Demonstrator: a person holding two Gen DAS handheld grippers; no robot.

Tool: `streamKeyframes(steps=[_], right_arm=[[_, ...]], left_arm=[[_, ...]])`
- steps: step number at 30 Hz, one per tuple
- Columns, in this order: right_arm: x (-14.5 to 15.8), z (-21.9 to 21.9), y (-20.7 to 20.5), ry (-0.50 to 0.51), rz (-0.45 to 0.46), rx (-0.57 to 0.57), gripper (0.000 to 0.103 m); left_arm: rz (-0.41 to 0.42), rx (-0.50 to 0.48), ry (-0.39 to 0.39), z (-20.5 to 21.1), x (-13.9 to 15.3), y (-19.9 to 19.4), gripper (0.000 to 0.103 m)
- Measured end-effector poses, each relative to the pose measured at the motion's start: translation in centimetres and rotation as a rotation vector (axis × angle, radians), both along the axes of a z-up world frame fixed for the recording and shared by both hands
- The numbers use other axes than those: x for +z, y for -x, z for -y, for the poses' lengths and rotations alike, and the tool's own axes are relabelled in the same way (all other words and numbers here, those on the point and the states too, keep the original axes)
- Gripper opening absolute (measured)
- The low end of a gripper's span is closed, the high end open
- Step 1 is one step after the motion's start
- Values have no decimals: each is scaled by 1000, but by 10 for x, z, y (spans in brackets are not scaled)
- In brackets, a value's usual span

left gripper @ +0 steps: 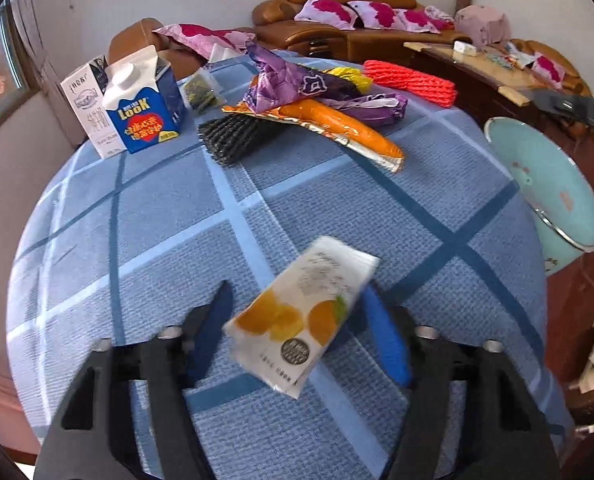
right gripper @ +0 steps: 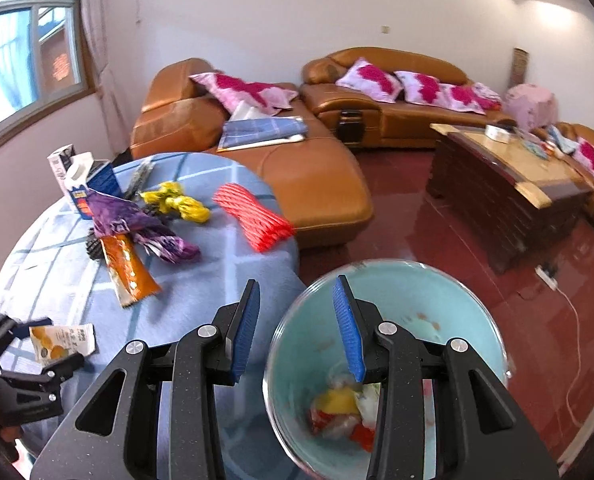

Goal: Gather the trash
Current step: 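Grasp the white-orange snack wrapper with the left gripper while the right grasps the red mesh net, then carry the snack wrapper and red mesh net over the teal bucket with both grippers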

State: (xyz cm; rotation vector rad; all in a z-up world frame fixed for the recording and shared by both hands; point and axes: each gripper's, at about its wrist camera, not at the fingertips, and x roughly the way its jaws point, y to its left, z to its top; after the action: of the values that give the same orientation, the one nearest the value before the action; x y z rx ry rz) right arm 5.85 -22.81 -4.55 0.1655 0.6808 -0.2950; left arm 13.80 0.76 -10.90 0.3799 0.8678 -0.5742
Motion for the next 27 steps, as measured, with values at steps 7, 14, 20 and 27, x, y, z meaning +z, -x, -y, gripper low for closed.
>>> streamKeyframes(steps=[7,14,20,27], right_arm=[[3,7,-62,-2,-32,90,39],[-15,26,-119,-62,-81,129,39],[-36,28,-145,-111,-154,174,38],[-40,15,-143,-75,-172,193,19]], left_arm=[[7,108,26,-6,2,-15,31],[-22,300,111,-33,17,-46,31],[-34,373,104,-38,17,-61,31],[-47,387,83,-35,13,-62,32]])
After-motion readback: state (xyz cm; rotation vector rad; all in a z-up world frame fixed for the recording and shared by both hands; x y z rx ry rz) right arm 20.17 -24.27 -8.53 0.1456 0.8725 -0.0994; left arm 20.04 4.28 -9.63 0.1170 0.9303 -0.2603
